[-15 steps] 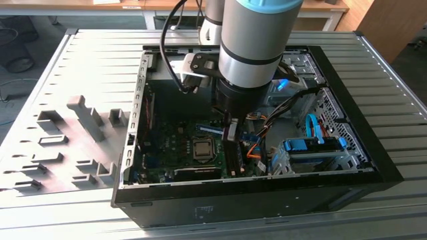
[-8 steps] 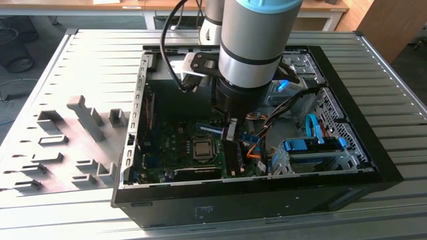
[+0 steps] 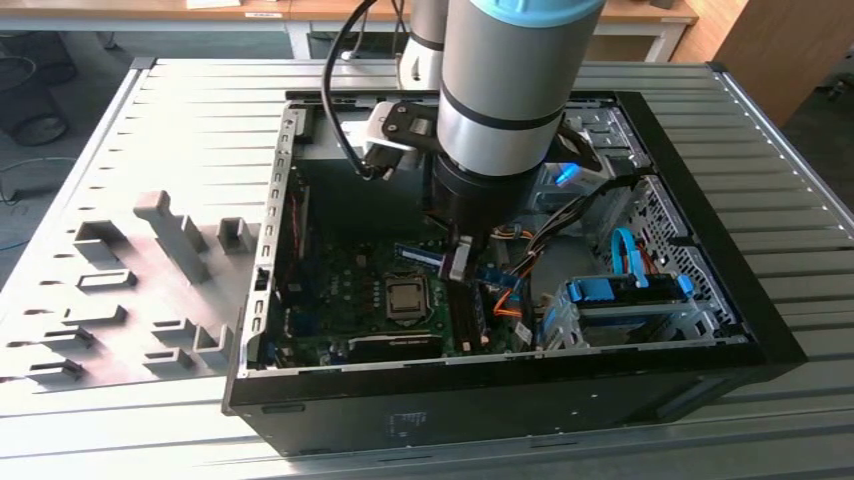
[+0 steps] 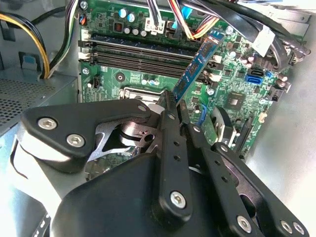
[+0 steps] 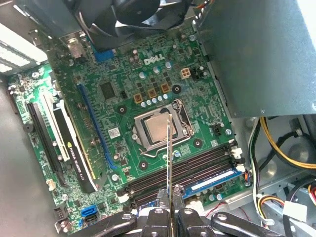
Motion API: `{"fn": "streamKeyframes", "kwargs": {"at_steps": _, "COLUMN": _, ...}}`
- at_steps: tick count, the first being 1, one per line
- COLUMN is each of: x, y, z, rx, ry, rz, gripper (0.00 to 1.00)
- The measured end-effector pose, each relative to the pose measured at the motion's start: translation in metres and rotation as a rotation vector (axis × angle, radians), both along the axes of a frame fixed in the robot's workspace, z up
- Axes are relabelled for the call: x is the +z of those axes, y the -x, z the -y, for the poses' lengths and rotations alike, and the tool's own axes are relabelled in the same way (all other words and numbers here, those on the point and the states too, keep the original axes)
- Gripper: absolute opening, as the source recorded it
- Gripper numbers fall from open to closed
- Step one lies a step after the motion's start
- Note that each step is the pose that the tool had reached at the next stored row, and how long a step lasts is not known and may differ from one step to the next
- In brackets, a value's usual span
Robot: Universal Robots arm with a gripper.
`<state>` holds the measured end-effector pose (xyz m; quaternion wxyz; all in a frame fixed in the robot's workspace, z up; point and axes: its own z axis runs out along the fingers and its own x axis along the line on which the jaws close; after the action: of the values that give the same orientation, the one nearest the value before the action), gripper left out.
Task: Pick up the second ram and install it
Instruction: 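Insert the second ram into the second slot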
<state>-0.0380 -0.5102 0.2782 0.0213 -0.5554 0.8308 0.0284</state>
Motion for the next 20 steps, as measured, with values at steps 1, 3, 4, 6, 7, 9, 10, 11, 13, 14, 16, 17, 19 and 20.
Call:
{"fn": "streamKeyframes", "kwargs": {"at_steps": 1, "x": 0.0, "y": 0.0, "z": 0.0, "rx": -0.007, "ry": 0.0001, "rz": 0.0, "gripper": 0.14}}
{"fn": "streamKeyframes", "kwargs": {"at_steps": 3, "x": 0.0, "y": 0.0, "z": 0.0, "rx": -0.02, "ry": 0.0001, "rz": 0.0, "gripper": 0.14}}
{"fn": "streamKeyframes", "kwargs": {"at_steps": 4, "x": 0.0, "y": 0.0, "z": 0.0, "rx": -0.027, "ry": 0.0001, "rz": 0.0, "gripper": 0.14}}
{"fn": "streamKeyframes", "kwargs": {"at_steps": 6, "x": 0.0, "y": 0.0, "z": 0.0, "rx": -0.039, "ry": 0.0001, "rz": 0.0, "gripper": 0.14}}
{"fn": "streamKeyframes", "kwargs": {"at_steps": 7, "x": -0.0001, "y": 0.0, "z": 0.0, "rx": -0.046, "ry": 0.0001, "rz": 0.0, "gripper": 0.14}}
{"fn": "streamKeyframes", "kwargs": {"at_steps": 9, "x": -0.0001, "y": 0.0, "z": 0.0, "rx": -0.059, "ry": 0.0001, "rz": 0.0, "gripper": 0.14}}
{"fn": "streamKeyframes", "kwargs": {"at_steps": 10, "x": -0.0001, "y": 0.0, "z": 0.0, "rx": -0.065, "ry": 0.0001, "rz": 0.0, "gripper": 0.14}}
{"fn": "streamKeyframes", "kwargs": {"at_steps": 11, "x": -0.0001, "y": 0.0, "z": 0.0, "rx": -0.072, "ry": 0.0001, "rz": 0.0, "gripper": 0.14}}
{"fn": "streamKeyframes", "kwargs": {"at_steps": 13, "x": -0.0001, "y": 0.0, "z": 0.0, "rx": -0.084, "ry": 0.0001, "rz": 0.0, "gripper": 0.14}}
{"fn": "streamKeyframes", "kwargs": {"at_steps": 14, "x": -0.0001, "y": 0.0, "z": 0.0, "rx": -0.09, "ry": 0.0001, "rz": 0.0, "gripper": 0.14}}
{"fn": "streamKeyframes", "kwargs": {"at_steps": 16, "x": -0.0002, "y": 0.0, "z": 0.0, "rx": -0.103, "ry": 0.0001, "rz": 0.0, "gripper": 0.14}}
{"fn": "streamKeyframes", "kwargs": {"at_steps": 17, "x": -0.0002, "y": 0.0, "z": 0.0, "rx": -0.109, "ry": 0.0, "rz": -0.0001, "gripper": 0.14}}
{"fn": "streamKeyframes", "kwargs": {"at_steps": 19, "x": -0.0002, "y": 0.0, "z": 0.0, "rx": -0.121, "ry": 0.0, "rz": 0.0, "gripper": 0.14}}
{"fn": "streamKeyframes", "kwargs": {"at_steps": 20, "x": -0.0002, "y": 0.0, "z": 0.0, "rx": -0.128, "ry": 0.0, "rz": 0.0, "gripper": 0.14}}
